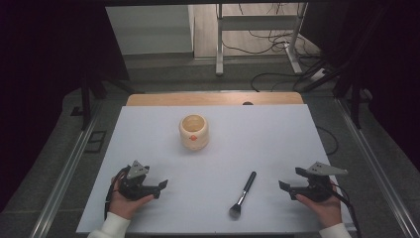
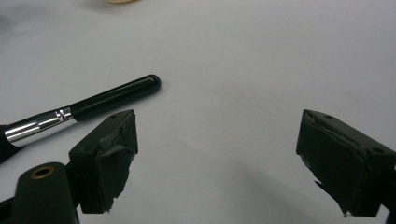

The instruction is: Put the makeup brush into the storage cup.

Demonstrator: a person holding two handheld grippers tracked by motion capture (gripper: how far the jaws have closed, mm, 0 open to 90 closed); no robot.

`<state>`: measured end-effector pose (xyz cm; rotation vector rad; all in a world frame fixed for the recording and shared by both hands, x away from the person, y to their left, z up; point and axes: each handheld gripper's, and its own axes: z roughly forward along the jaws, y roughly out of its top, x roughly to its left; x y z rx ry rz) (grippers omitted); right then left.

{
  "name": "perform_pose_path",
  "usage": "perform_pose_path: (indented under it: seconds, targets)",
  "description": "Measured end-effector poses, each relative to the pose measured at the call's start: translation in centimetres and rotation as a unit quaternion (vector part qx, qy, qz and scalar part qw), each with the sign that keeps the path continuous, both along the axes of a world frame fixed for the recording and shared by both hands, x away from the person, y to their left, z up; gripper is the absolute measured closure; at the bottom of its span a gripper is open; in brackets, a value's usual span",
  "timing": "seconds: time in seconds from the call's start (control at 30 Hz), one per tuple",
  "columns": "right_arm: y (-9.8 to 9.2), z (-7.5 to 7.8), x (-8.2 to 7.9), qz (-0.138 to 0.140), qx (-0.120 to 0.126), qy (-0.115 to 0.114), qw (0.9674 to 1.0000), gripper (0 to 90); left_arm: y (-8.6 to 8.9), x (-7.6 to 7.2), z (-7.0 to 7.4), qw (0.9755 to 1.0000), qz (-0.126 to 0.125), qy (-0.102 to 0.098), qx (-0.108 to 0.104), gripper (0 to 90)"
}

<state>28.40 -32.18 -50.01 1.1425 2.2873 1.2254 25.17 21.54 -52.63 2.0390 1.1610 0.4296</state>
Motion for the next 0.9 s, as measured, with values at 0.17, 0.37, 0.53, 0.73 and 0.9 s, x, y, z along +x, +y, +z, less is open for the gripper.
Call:
perform_pose_path:
  seconds: [0.17,0.37,0.53,0.73,0.9]
  targets:
    - [0.07,-0.15,0.16,0.004,-0.005,0.003,1.0,13.4,0.01,-0.15,-0.04,1.0,0.002,0.003,0.001,13.4]
    - [0.0,-0.09,0.04,0.002,-0.009,0.002,1.0,13.3,0.17,-0.37,-0.12,1.0,-0.004,0.002,0.001,13.5]
    - [0.2,-0.16,0.28,0.004,-0.013,0.008,0.9999,13.5,0.27,-0.55,-0.14,1.0,-0.001,0.003,0.006,13.5]
    - [0.13,-0.07,0.19,0.007,-0.019,0.004,0.9998,13.3,0.02,-0.55,-0.12,0.9999,-0.003,0.002,0.01,13.6]
    - [0.25,-0.15,0.21,0.009,-0.022,0.005,0.9997,12.9,-0.03,-0.48,-0.23,0.9999,-0.004,0.006,0.012,13.8]
